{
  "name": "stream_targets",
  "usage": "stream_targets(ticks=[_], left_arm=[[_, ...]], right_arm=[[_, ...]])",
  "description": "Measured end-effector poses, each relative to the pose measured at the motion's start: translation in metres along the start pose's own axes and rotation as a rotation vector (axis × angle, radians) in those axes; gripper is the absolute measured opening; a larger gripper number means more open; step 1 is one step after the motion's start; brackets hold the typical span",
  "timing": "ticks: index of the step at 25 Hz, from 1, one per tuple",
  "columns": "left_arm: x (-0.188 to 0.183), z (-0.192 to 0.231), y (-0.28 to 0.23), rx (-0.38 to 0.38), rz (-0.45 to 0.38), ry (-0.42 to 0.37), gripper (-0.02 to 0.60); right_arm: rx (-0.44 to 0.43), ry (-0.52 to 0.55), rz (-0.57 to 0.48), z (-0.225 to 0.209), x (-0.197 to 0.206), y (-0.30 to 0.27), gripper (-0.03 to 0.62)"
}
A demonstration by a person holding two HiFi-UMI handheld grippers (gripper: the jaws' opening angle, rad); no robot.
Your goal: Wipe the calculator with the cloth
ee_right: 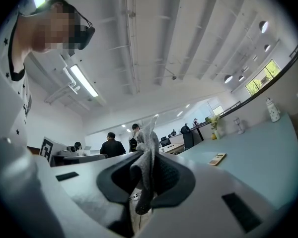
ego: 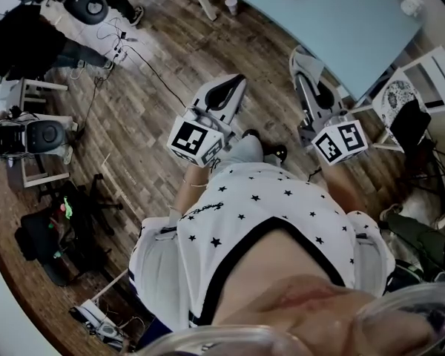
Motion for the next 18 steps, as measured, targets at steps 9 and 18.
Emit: stream_targets(ticks=[9, 18], left_arm=[[0.002, 0.007, -0.013, 0.022, -0.016, 0.010, 0.032], [0.003, 0.056, -0.041, 0.088, -0.039, 0.026, 0.032]], right_arm=[[0.023, 0.012, 0.012, -0.007, -0.003, -0.002, 0.043], [0.094, 0.040, -0.003, -0.017, -0.010, -0.039, 0.043]])
Point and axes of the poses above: the fingertips, and each gripper's own axes: y backward along the fingers, z to its left, x out of its underside, the point moved 9 cm from there along y, backward along the fingers, and after that the axes turned 3 degrees about -y, right-handed, at the moved point
